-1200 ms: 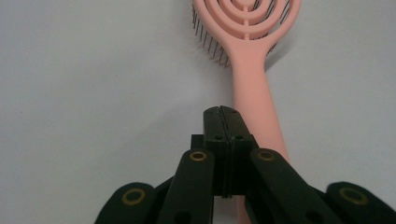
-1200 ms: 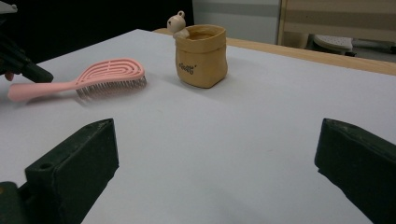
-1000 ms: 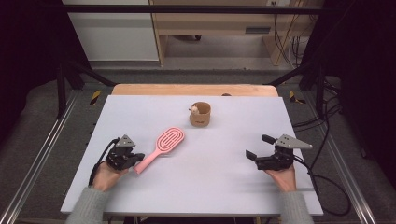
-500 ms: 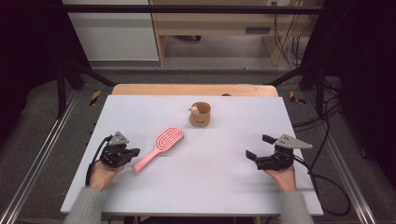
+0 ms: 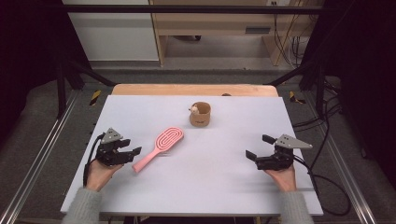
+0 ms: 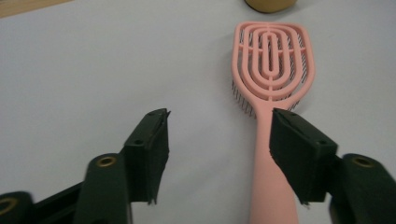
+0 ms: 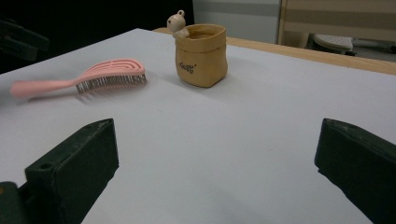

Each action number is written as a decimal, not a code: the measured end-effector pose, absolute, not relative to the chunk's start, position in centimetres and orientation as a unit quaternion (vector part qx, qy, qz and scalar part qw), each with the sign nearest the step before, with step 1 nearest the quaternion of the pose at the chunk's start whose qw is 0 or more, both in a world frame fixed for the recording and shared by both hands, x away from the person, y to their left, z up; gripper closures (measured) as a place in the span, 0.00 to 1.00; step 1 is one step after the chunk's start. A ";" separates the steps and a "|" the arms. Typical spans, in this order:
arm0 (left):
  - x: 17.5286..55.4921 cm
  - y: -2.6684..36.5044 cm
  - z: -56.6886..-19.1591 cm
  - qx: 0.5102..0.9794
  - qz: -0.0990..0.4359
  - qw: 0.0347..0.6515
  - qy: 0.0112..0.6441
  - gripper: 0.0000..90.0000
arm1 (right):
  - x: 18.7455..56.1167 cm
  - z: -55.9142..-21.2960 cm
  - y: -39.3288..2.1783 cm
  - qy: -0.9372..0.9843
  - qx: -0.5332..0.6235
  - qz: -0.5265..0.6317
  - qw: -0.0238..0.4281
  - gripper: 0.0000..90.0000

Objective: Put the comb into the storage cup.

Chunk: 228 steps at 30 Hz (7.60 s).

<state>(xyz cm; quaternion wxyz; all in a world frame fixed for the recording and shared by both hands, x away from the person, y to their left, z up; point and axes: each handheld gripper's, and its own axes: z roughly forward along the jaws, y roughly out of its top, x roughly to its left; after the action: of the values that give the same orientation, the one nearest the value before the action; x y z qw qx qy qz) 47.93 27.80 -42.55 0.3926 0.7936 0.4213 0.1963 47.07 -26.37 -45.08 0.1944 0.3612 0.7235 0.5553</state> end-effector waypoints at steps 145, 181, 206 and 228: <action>51.0 20.6 -45.5 0.876 0.139 0.267 0.377 0.65 | 47.1 -45.1 -26.4 0.725 0.361 0.554 0.192 0.00; 51.2 20.1 -45.6 0.885 0.135 0.244 0.373 0.76 | 47.2 -45.2 -26.3 0.727 0.361 0.552 0.191 0.00; 50.5 20.6 -44.5 0.872 0.150 0.274 0.376 0.77 | 47.1 -45.2 -26.3 0.726 0.361 0.553 0.190 0.00; 49.1 21.0 -43.3 0.843 0.189 0.324 0.386 0.77 | 47.2 -45.2 -26.2 0.726 0.367 0.552 0.181 0.00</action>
<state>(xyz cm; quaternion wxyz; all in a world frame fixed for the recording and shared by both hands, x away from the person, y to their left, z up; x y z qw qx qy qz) 49.09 21.01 -43.31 0.3236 0.8431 0.3855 0.1891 47.21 -26.23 -45.22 0.1808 0.3672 0.7262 0.5524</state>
